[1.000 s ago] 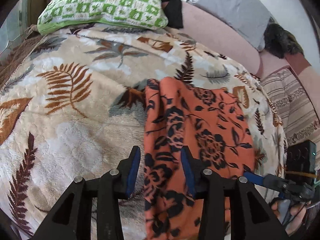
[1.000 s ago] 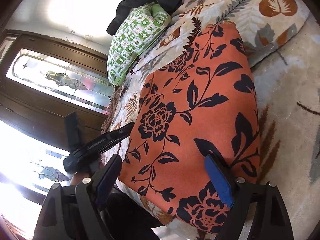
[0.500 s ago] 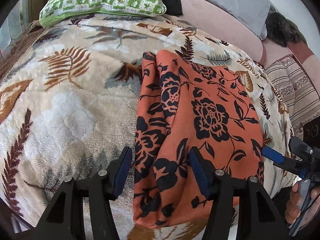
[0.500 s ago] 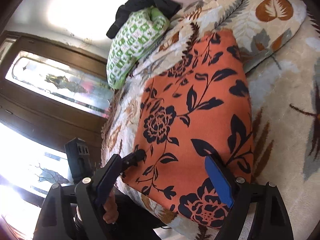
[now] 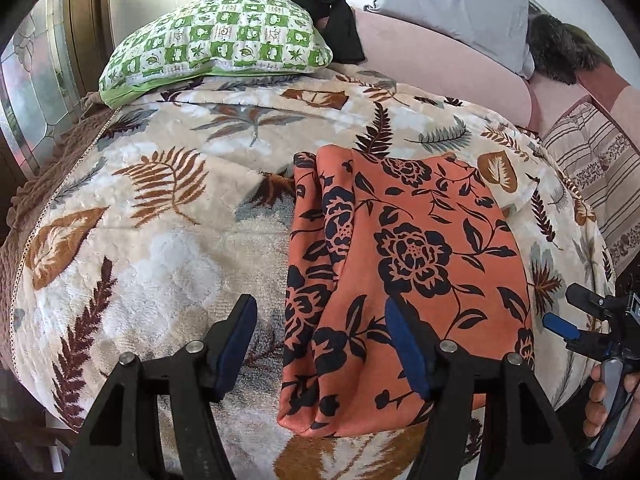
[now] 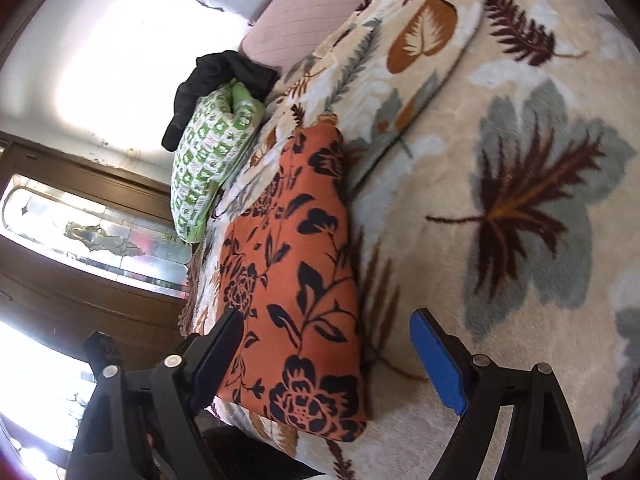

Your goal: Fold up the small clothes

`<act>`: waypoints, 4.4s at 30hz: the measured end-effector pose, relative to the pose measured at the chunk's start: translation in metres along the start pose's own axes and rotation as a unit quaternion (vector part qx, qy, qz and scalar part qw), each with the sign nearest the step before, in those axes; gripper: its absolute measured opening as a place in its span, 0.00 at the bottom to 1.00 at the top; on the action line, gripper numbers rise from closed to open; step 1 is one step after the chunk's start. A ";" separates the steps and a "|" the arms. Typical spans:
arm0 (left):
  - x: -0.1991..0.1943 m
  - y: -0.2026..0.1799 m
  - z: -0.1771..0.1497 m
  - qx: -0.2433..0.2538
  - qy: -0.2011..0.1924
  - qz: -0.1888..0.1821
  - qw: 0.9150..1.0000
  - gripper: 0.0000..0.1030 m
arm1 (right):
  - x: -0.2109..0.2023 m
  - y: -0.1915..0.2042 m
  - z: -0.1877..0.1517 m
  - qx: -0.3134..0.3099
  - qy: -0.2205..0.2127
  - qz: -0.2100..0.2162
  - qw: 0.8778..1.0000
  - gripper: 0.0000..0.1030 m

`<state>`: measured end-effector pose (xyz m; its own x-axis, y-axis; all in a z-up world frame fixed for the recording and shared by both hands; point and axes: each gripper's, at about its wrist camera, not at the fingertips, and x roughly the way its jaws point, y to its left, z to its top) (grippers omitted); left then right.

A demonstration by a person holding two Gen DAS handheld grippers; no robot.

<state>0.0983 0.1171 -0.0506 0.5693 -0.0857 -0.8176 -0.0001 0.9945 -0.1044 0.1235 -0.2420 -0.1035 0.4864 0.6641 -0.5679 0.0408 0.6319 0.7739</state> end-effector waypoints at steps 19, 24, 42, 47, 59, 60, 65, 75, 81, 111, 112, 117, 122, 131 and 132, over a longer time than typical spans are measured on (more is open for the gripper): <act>0.045 0.018 0.024 -0.030 0.025 -0.063 0.997 0.81 | 0.046 0.020 0.031 -0.029 0.044 0.010 0.999 0.85; 0.073 0.022 0.012 -0.047 0.056 -0.070 0.995 0.81 | 0.070 0.019 0.034 -0.028 0.071 -0.001 0.997 0.85; 0.070 0.008 -0.009 -0.020 0.059 -0.037 0.997 0.86 | 0.088 0.097 0.043 -0.217 0.038 -0.100 0.970 0.36; 0.071 0.009 -0.012 -0.021 0.051 -0.046 0.997 0.88 | 0.105 0.069 0.042 -0.185 0.060 -0.126 0.973 0.41; 0.069 0.011 -0.016 -0.020 0.045 -0.050 0.998 0.89 | 0.126 0.048 0.100 -0.048 0.075 -0.029 0.996 0.48; 0.069 0.011 -0.015 -0.020 0.045 -0.051 0.998 0.89 | 0.125 0.062 0.098 -0.093 0.069 -0.065 0.991 0.40; 0.069 0.010 -0.015 -0.020 0.045 -0.051 0.998 0.89 | 0.119 0.101 0.087 -0.187 0.023 -0.122 0.974 0.38; 0.069 0.012 -0.016 -0.024 0.043 -0.056 0.997 0.89 | 0.079 0.071 0.048 -0.121 0.023 -0.116 0.986 0.74; 0.068 0.010 -0.016 -0.024 0.042 -0.051 0.998 0.90 | 0.079 0.055 0.002 -0.091 0.085 -0.067 0.990 0.67; 0.100 0.061 0.084 -0.086 0.054 -0.097 0.990 0.55 | 0.084 0.108 -0.050 -0.248 0.062 -0.060 0.965 0.75; 0.102 0.058 0.090 -0.078 0.052 -0.090 0.992 0.55 | 0.084 0.107 -0.049 -0.245 0.062 -0.056 0.966 0.76; 0.147 0.062 0.102 -0.091 0.115 -0.044 0.988 0.48 | 0.086 0.107 -0.050 -0.244 0.061 -0.049 0.967 0.77; 0.095 0.049 0.099 -0.066 0.069 -0.069 0.993 0.51 | 0.078 0.104 -0.045 -0.230 0.067 -0.034 0.970 0.77; 0.044 0.041 0.033 -0.052 0.071 -0.177 0.980 0.85 | 0.021 0.071 -0.021 -0.138 0.010 0.003 0.990 0.83; 0.051 0.040 0.027 -0.058 0.083 -0.175 0.979 0.85 | 0.018 0.064 -0.017 -0.119 0.008 0.002 0.993 0.83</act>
<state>0.1492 0.1542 -0.0809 0.4094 -0.4375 -0.8006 0.0712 0.8902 -0.4500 0.1203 -0.1832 -0.0693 0.4715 0.6718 -0.5713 -0.1696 0.7048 0.6888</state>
